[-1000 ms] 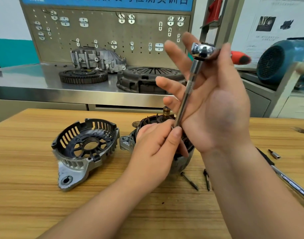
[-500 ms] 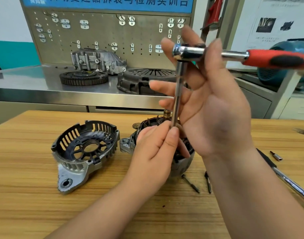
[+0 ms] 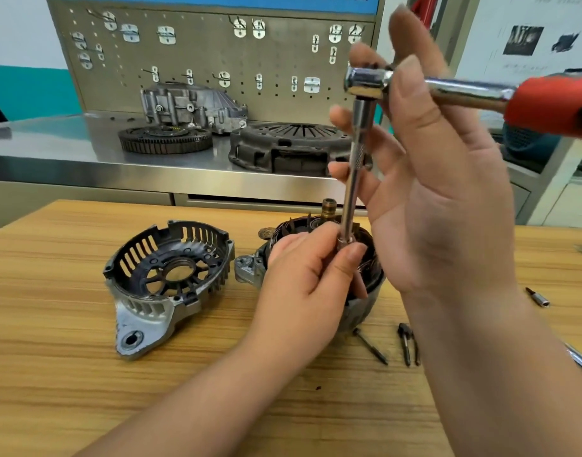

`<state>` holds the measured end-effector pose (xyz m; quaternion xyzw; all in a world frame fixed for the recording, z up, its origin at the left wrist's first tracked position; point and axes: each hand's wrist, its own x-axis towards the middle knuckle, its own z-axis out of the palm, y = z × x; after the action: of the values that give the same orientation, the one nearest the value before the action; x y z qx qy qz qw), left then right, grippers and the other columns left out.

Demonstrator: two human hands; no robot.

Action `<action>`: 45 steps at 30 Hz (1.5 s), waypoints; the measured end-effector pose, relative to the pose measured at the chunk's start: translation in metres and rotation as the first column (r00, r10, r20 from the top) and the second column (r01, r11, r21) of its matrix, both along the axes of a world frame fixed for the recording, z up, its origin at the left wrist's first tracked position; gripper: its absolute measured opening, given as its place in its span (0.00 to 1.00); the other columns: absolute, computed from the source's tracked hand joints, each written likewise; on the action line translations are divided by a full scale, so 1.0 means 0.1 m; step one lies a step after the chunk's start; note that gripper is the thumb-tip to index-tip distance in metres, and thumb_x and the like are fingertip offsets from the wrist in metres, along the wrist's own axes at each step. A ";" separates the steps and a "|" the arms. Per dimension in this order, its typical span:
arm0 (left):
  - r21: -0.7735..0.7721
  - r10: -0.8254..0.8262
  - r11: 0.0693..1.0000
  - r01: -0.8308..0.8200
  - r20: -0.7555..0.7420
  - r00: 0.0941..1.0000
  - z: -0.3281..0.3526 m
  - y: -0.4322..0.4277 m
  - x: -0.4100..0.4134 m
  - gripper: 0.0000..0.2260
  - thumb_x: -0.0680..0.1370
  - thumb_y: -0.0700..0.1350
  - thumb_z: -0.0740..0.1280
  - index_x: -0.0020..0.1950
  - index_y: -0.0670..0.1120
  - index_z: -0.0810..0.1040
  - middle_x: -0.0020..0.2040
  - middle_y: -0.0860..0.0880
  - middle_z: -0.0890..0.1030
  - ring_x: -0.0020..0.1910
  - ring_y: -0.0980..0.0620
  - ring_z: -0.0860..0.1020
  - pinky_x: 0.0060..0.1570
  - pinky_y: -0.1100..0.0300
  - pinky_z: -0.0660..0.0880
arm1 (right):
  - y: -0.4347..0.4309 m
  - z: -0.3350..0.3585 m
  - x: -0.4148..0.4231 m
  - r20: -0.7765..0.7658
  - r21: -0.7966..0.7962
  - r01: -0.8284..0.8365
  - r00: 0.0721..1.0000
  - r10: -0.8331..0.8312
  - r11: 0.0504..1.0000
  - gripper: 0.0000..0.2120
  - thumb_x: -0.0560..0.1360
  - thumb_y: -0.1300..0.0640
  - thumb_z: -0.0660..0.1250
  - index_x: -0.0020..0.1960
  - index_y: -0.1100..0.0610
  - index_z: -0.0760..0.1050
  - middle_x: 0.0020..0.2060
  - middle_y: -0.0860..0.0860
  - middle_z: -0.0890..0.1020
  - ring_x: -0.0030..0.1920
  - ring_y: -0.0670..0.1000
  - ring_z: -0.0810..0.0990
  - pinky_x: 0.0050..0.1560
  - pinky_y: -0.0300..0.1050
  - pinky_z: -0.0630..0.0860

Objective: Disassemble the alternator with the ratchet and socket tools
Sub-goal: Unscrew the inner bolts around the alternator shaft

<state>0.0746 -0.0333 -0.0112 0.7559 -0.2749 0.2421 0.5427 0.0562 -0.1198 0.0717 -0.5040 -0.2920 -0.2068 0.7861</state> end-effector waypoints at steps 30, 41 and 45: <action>0.012 -0.056 0.998 0.055 0.049 0.997 0.02 0.03 -0.04 0.17 0.79 0.52 0.53 0.47 0.45 0.77 0.41 0.70 0.78 0.44 0.69 0.74 0.52 0.60 0.66 | -0.10 0.00 0.07 -0.191 0.069 -0.286 0.936 0.294 0.956 0.23 0.82 0.42 0.47 0.58 0.51 0.76 0.41 0.49 0.85 0.31 0.47 0.81 0.33 0.39 0.74; -0.047 -0.048 0.998 0.046 -0.051 0.998 0.05 0.01 -0.05 0.20 0.77 0.56 0.55 0.49 0.42 0.78 0.43 0.56 0.82 0.46 0.58 0.78 0.55 0.50 0.73 | -0.01 0.01 0.01 -0.036 0.032 -0.072 0.997 0.073 0.997 0.14 0.77 0.52 0.61 0.61 0.49 0.76 0.49 0.45 0.83 0.42 0.50 0.81 0.38 0.40 0.77; -0.036 -0.066 0.997 0.064 -0.053 0.996 0.04 0.03 -0.08 0.12 0.80 0.51 0.56 0.48 0.48 0.76 0.45 0.68 0.80 0.49 0.68 0.75 0.55 0.56 0.67 | -0.06 0.02 0.03 -0.169 0.028 -0.183 0.968 0.185 0.983 0.19 0.81 0.44 0.51 0.60 0.51 0.75 0.47 0.51 0.85 0.38 0.51 0.83 0.39 0.42 0.77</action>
<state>0.0667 -0.0305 -0.0067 0.7434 -0.2805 0.2082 0.5704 0.0596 -0.1260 0.0741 -0.4860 -0.2676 -0.0909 0.8270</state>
